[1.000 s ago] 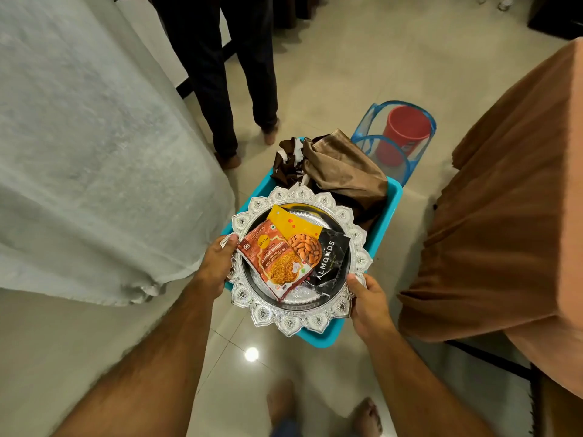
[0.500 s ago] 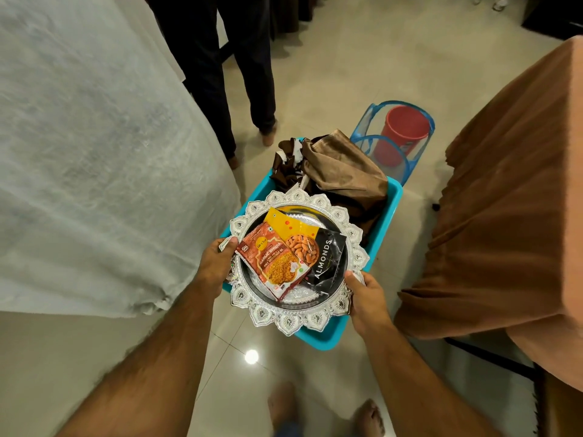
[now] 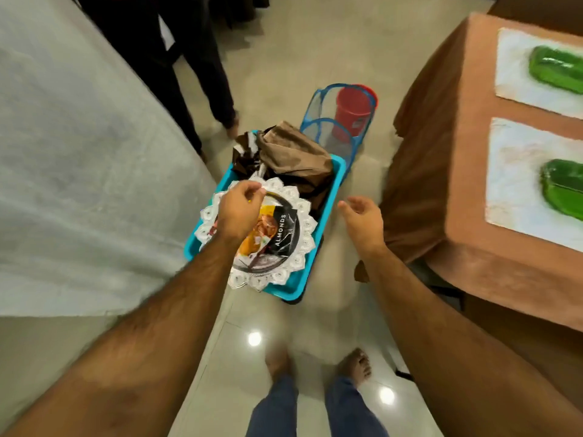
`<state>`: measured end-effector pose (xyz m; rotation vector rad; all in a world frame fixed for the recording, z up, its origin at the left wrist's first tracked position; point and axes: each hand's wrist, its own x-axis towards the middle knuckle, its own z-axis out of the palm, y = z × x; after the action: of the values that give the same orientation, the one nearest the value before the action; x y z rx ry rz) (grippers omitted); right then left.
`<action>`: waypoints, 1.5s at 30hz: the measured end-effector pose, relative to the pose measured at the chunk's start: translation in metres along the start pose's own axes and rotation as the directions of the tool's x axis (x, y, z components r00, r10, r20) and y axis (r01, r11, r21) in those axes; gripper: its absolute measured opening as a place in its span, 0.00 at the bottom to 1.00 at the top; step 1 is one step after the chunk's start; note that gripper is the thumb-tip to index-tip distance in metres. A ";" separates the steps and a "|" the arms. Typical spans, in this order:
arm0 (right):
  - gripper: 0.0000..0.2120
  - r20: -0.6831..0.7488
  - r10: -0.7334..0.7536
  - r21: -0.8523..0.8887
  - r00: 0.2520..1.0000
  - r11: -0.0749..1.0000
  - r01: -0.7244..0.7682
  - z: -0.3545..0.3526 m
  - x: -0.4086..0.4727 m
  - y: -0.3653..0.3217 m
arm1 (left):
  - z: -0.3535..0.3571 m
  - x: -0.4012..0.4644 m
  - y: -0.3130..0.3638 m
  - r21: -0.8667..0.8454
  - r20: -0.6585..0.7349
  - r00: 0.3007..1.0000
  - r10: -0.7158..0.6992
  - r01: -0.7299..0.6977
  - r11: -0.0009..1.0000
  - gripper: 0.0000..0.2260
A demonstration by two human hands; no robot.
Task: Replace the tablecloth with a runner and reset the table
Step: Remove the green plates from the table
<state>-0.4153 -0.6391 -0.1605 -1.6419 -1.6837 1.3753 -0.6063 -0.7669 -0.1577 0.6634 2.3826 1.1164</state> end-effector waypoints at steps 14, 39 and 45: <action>0.07 -0.235 0.034 0.205 0.971 0.979 0.015 -0.301 -0.009 -0.021 | 0.168 -0.116 0.245 -0.210 0.401 0.869 0.288 -0.219 0.953 0.02; 0.07 -0.370 0.377 0.508 0.849 0.848 -0.154 -0.524 0.107 0.073 | 0.423 -0.107 0.456 -0.143 0.686 0.611 0.394 -0.417 0.897 0.07; 0.11 -0.308 0.577 0.617 0.756 0.726 -0.304 -0.516 0.152 0.093 | 0.480 -0.067 0.475 -0.014 0.778 0.517 0.358 -0.555 0.832 0.11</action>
<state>0.0286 -0.3349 -0.0696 -1.8971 -0.5335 1.3152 -0.1724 -0.2560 -0.0523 1.5778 1.6080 0.5100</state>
